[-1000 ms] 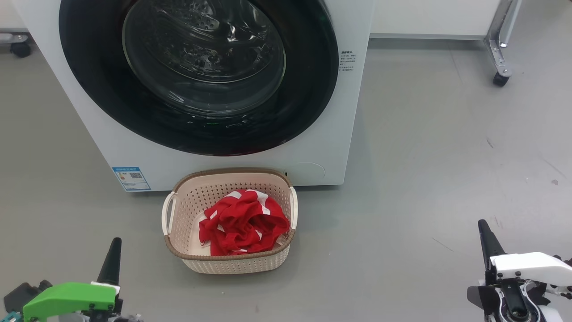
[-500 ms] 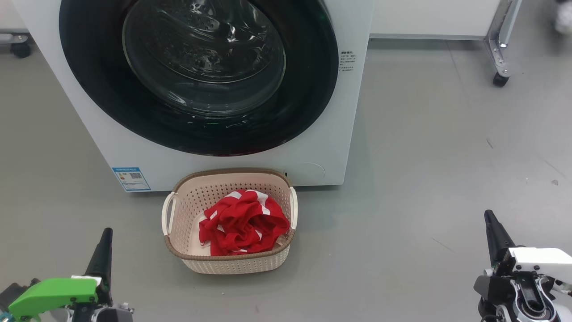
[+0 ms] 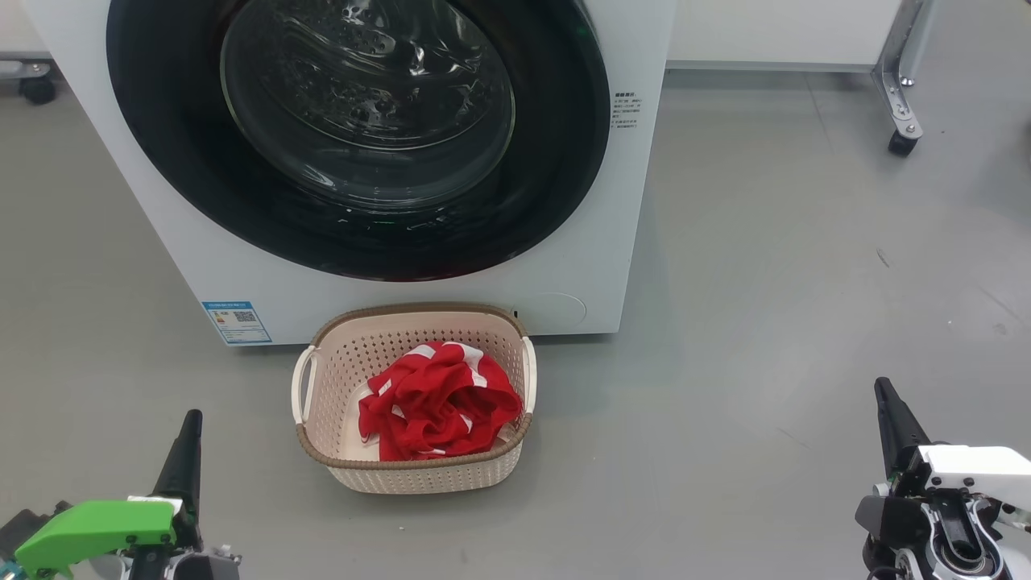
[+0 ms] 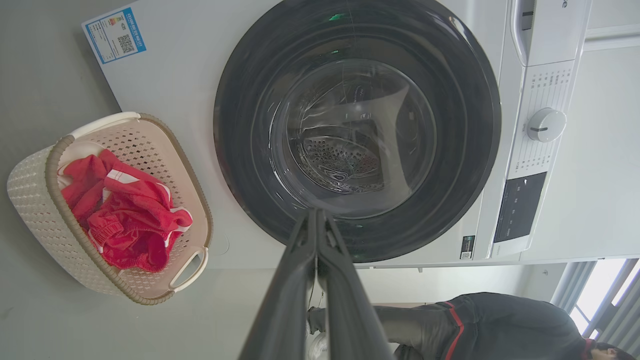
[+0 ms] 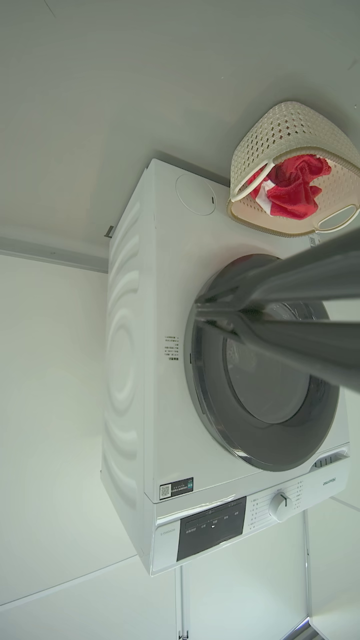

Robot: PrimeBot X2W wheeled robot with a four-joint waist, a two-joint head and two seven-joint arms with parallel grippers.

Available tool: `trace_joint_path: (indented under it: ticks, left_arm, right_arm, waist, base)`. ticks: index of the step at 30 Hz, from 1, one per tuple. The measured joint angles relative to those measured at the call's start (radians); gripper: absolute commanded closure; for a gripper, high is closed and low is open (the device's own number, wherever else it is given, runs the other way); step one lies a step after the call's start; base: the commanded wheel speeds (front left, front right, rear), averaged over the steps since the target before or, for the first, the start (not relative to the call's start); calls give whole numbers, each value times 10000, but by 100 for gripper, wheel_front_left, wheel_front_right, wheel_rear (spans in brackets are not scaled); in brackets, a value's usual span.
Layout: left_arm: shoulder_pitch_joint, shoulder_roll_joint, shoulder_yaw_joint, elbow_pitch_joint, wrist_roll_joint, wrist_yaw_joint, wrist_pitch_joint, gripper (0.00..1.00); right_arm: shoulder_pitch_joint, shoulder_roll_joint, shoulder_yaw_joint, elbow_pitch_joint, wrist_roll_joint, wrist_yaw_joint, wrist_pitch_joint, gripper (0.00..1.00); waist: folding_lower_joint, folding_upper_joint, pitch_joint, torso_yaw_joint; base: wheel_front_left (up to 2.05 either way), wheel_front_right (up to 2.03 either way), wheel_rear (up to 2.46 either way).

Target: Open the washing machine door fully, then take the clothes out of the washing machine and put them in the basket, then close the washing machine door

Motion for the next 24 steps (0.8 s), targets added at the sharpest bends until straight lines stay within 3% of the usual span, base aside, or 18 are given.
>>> trace_joint_path:
  ticks: [24]
  left_arm:
    - [0,0,-2,-2,-2,0,0,100]
  right_arm:
    - [0,0,-19,-12,0,0,0,100]
  waist:
    - [0,0,1,0]
  base:
    - [0,0,0]
